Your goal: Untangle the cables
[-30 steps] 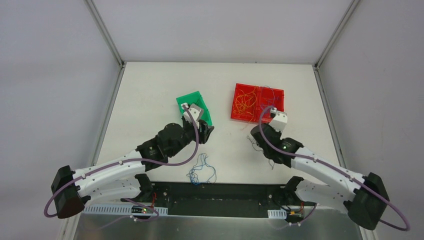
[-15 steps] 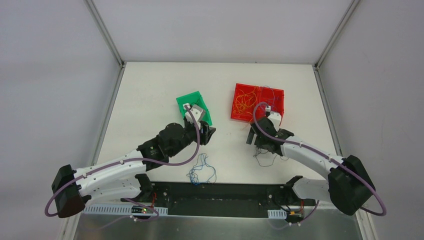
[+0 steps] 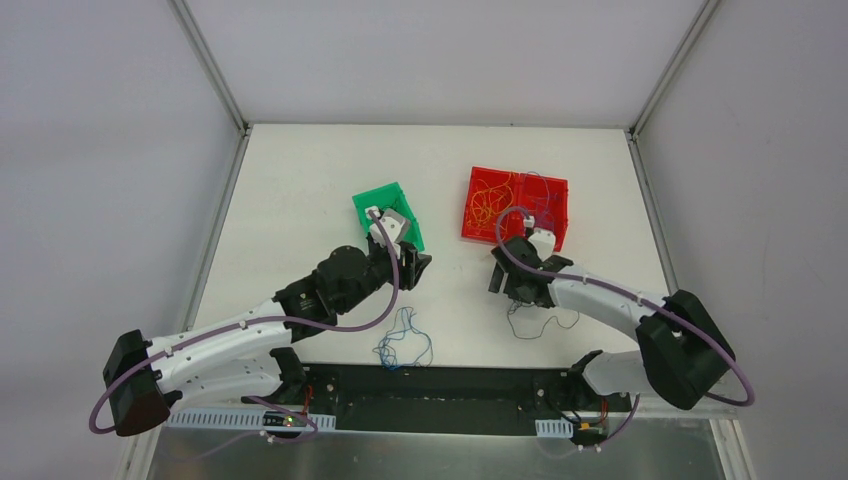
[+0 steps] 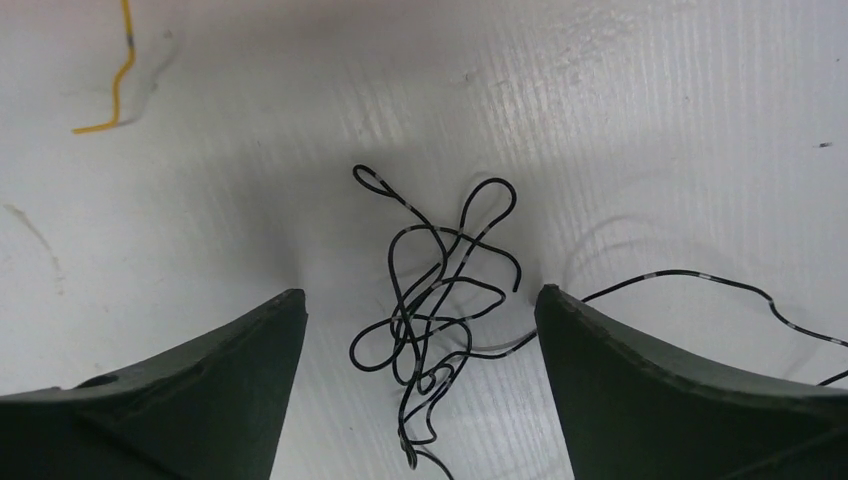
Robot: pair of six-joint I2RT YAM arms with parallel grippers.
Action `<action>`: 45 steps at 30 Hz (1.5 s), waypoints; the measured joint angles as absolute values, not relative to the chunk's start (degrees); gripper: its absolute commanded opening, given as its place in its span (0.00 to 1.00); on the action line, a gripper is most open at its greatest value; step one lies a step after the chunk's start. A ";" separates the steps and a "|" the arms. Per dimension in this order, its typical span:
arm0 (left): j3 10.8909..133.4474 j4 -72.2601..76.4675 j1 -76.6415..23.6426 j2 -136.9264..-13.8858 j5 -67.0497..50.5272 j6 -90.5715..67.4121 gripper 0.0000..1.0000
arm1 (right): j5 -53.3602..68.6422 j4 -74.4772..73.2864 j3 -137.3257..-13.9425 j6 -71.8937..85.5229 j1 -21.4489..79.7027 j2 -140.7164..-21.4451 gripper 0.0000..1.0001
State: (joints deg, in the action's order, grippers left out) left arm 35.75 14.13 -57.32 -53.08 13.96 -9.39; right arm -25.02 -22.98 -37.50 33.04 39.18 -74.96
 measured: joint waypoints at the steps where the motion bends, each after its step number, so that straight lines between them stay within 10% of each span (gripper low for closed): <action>1: 35.75 14.13 -57.32 -53.08 13.96 -9.39 0.50 | -25.04 -23.07 -37.52 33.36 39.31 -75.81 0.76; 7: 35.75 12.91 -57.32 -51.46 14.92 -9.37 0.51 | -24.43 -23.14 -37.76 34.79 39.62 -77.28 0.00; 26: 30.65 7.44 -57.32 -27.66 44.77 -6.79 0.66 | 14.02 -10.70 -70.26 30.81 40.56 -82.61 0.00; 45: 27.05 9.17 -57.32 -20.82 51.75 -6.15 0.68 | 41.08 26.20 -87.74 52.66 35.75 -120.29 0.00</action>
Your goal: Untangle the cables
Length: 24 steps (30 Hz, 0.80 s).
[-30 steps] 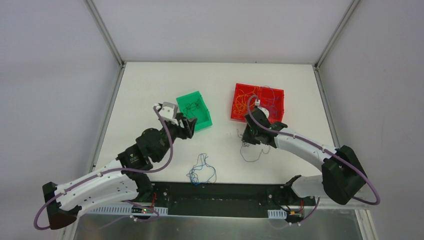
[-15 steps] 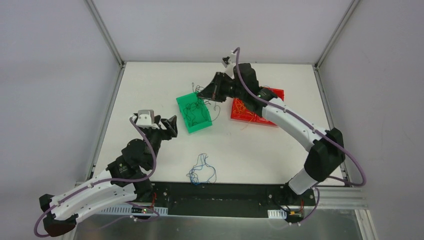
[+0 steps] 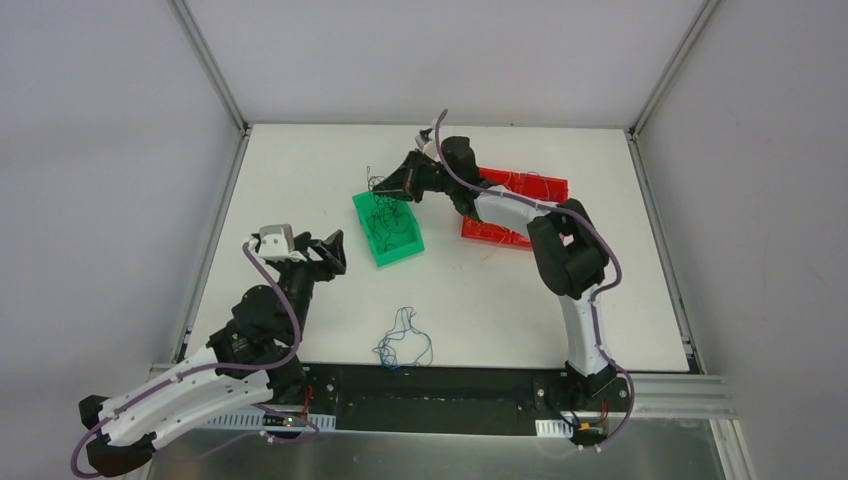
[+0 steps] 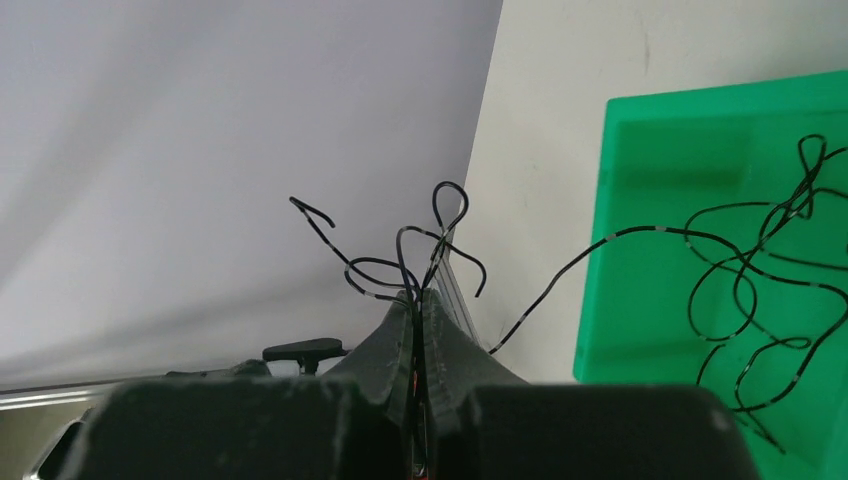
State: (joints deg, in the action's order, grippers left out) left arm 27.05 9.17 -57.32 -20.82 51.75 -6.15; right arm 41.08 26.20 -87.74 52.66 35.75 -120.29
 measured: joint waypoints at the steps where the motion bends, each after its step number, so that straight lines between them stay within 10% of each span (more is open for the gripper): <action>1: 27.05 9.21 -57.32 -20.88 51.72 -6.11 0.68 | 41.60 28.58 -87.74 54.02 35.46 -121.93 0.00; 24: 27.05 9.23 -57.32 -22.83 51.09 -5.39 0.68 | 25.78 10.00 -90.52 30.61 36.25 -127.13 0.00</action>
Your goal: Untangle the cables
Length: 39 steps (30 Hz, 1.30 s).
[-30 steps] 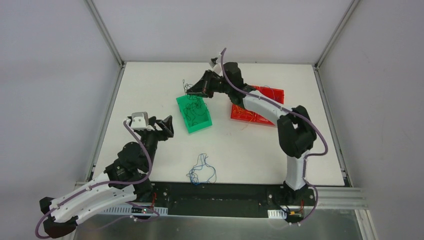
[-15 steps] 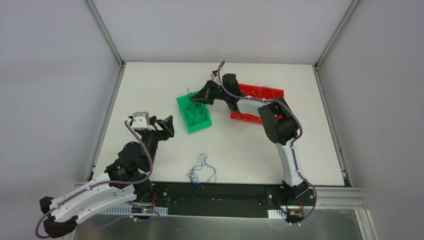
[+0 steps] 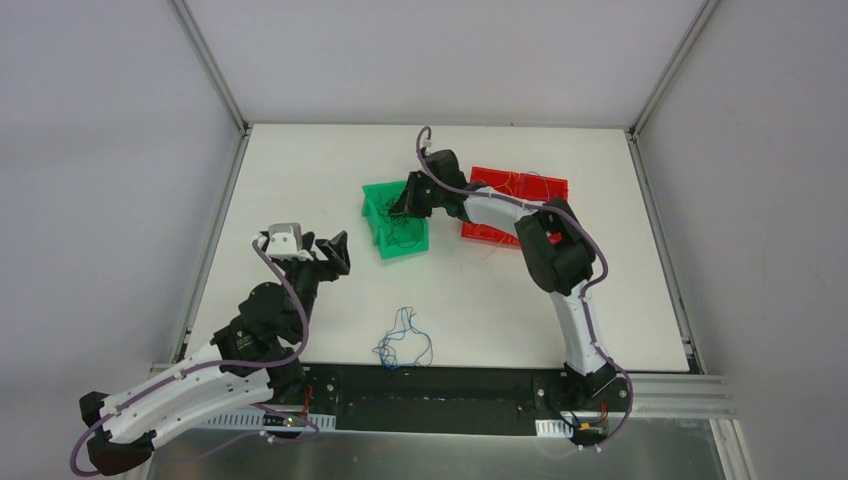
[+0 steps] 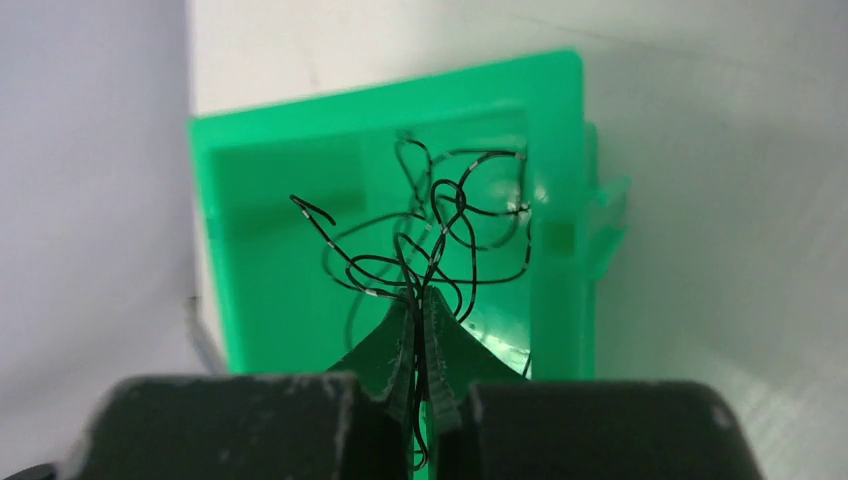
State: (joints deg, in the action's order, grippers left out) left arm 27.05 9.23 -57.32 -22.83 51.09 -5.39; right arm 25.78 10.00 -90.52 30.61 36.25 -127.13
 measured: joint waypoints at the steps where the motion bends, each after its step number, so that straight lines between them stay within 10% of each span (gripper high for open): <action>1: 27.05 9.23 -57.32 -22.94 51.09 -5.34 0.68 | 23.77 7.53 -91.29 29.08 36.97 -127.15 0.00; 14: 27.05 9.23 -57.32 -23.29 51.05 -5.26 0.68 | -1.61 -20.25 -113.38 12.23 48.73 -135.72 0.00; 20: 27.05 9.23 -57.32 -23.31 51.03 -5.26 0.68 | -8.91 -27.31 -119.04 8.75 50.72 -138.50 0.35; 39: 27.05 9.23 -57.32 -24.80 50.63 -5.23 0.69 | -12.73 -35.03 -119.04 8.27 51.31 -129.58 0.58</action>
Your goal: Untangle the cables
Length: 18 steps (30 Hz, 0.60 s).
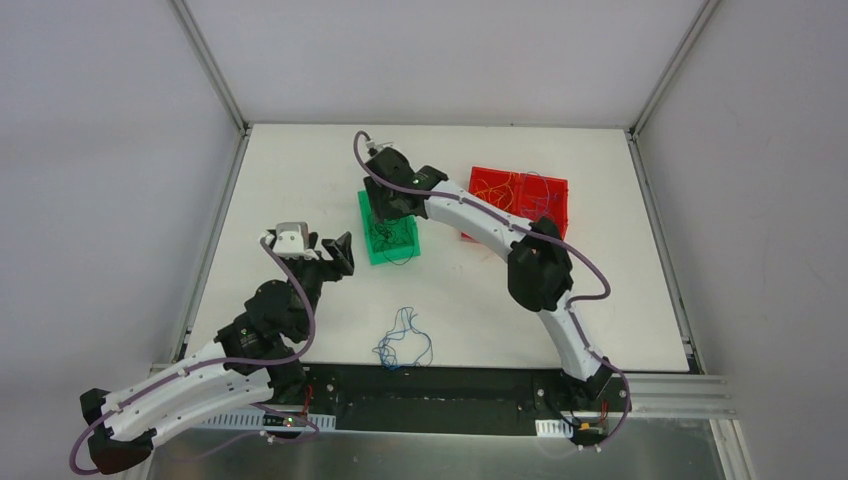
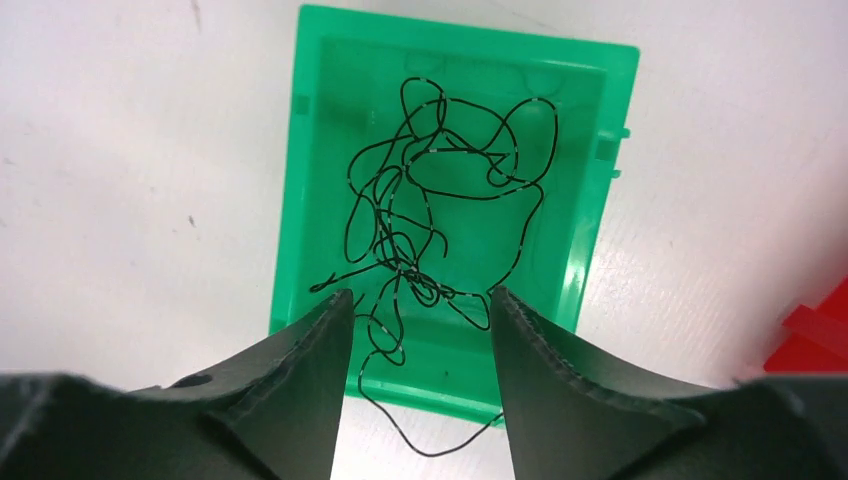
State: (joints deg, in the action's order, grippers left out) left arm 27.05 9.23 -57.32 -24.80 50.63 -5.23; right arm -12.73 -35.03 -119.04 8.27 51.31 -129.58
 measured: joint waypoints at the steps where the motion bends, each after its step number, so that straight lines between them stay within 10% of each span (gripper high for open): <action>1: 27.05 9.23 -57.32 -24.80 50.52 -5.23 0.70 | -12.73 -35.05 -119.04 8.32 51.31 -128.81 0.60; 9: 28.38 7.79 -57.32 -28.60 47.97 -6.87 0.81 | -12.40 -36.73 -116.14 8.75 51.77 -122.28 0.66; 18: 37.19 -8.01 -57.32 -43.66 28.08 -12.53 0.82 | -13.52 -31.42 -82.39 10.33 52.60 -89.03 0.81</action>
State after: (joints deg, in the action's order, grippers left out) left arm 37.19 -8.01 -57.32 -43.66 28.08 -12.53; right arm -13.52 -31.42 -82.39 10.33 52.60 -89.03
